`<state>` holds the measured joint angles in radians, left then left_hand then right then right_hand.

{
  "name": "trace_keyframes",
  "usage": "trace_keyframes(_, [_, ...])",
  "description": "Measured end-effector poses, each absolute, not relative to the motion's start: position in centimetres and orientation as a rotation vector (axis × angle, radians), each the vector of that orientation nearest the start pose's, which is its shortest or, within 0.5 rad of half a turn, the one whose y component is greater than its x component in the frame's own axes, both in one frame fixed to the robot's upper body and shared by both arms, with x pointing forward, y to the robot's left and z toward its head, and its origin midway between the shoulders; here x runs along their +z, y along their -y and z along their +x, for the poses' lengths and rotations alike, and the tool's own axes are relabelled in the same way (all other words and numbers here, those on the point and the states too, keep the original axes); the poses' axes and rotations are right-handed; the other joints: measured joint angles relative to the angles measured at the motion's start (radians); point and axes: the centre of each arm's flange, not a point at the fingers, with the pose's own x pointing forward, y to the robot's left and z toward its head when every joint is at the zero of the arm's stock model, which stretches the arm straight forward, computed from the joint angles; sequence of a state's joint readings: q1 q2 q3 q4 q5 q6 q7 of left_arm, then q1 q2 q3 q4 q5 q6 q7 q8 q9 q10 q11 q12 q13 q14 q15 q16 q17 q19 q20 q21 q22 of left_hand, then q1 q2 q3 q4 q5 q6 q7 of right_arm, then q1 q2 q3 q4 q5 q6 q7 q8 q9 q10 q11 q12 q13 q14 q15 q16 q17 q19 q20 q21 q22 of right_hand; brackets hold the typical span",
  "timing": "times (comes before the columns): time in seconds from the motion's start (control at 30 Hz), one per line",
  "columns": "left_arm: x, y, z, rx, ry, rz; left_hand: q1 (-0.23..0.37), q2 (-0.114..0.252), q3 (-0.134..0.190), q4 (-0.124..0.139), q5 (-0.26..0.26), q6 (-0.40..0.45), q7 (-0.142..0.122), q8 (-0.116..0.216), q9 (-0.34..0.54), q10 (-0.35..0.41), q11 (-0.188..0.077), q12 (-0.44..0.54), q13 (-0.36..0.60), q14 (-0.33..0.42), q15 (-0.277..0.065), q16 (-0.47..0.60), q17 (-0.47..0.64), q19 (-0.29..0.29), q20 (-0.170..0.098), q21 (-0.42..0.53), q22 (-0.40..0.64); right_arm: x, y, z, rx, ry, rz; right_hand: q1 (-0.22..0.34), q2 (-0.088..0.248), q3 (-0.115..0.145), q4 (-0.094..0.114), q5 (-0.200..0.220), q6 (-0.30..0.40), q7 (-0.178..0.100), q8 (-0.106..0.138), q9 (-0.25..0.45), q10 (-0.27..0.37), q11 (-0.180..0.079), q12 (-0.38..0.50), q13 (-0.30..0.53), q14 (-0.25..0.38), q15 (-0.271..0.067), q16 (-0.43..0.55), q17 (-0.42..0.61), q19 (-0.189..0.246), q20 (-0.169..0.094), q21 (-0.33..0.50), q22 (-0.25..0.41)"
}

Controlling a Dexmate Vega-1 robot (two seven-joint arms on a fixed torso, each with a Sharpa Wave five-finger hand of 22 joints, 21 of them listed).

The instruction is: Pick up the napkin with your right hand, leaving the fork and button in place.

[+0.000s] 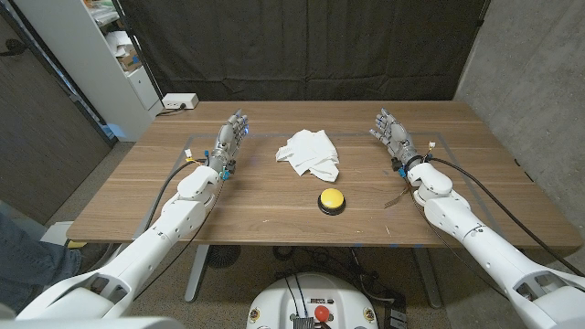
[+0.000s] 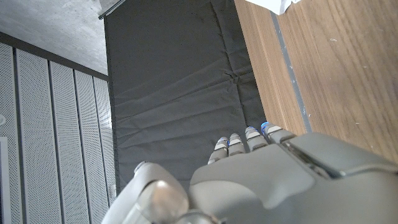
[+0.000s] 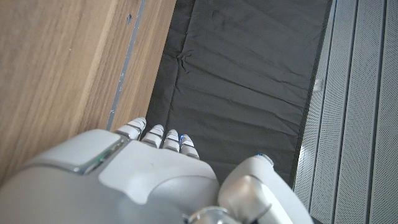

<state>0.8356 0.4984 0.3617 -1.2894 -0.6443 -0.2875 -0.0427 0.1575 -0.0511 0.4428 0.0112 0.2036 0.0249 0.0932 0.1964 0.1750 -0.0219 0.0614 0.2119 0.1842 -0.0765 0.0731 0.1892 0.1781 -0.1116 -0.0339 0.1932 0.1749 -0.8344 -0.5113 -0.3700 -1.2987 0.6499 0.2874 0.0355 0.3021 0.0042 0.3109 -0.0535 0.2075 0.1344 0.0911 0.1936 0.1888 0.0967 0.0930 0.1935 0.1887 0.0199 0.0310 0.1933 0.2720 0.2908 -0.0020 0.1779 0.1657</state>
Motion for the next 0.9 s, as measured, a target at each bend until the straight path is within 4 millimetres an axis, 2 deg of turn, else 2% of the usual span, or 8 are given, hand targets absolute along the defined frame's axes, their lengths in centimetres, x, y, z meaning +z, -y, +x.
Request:
trace_keyframes(0.2, [-2.65, -28.91, 65.61, -0.214, 0.585, -0.039, 0.000, 0.000, 0.000, 0.000, 0.000, 0.009, 0.002, 0.000, 0.000, 0.009, 0.009, 0.000, 0.000, 0.000, 0.000, 0.000, 0.001, 0.000, 0.000, 0.000, 0.000, -2.37, 29.14, 65.37, 0.214, 0.595, 0.034, 0.000, 0.000, 0.000, 0.000, 0.000, 0.000, 0.000, 0.000, 0.000, 0.000, 0.000, 0.000, 0.000, 0.003, 0.003, 0.000, 0.000, 0.000, 0.000, 0.000, 0.000])
trace_keyframes(0.9, [-2.28, -28.73, 64.81, -0.224, 0.587, -0.026, 0.000, 0.000, 0.000, 0.000, 0.000, 0.009, 0.001, 0.000, 0.000, 0.009, 0.008, 0.000, 0.005, 0.000, 0.000, 0.000, 0.001, 0.000, 0.000, 0.000, 0.000, -1.78, 29.25, 64.83, 0.235, 0.629, 0.019, 0.000, 0.000, 0.000, 0.000, 0.000, 0.000, 0.000, 0.000, 0.000, 0.000, 0.000, 0.000, 0.000, 0.003, 0.003, 0.000, -0.007, 0.000, 0.000, 0.004, 0.000])
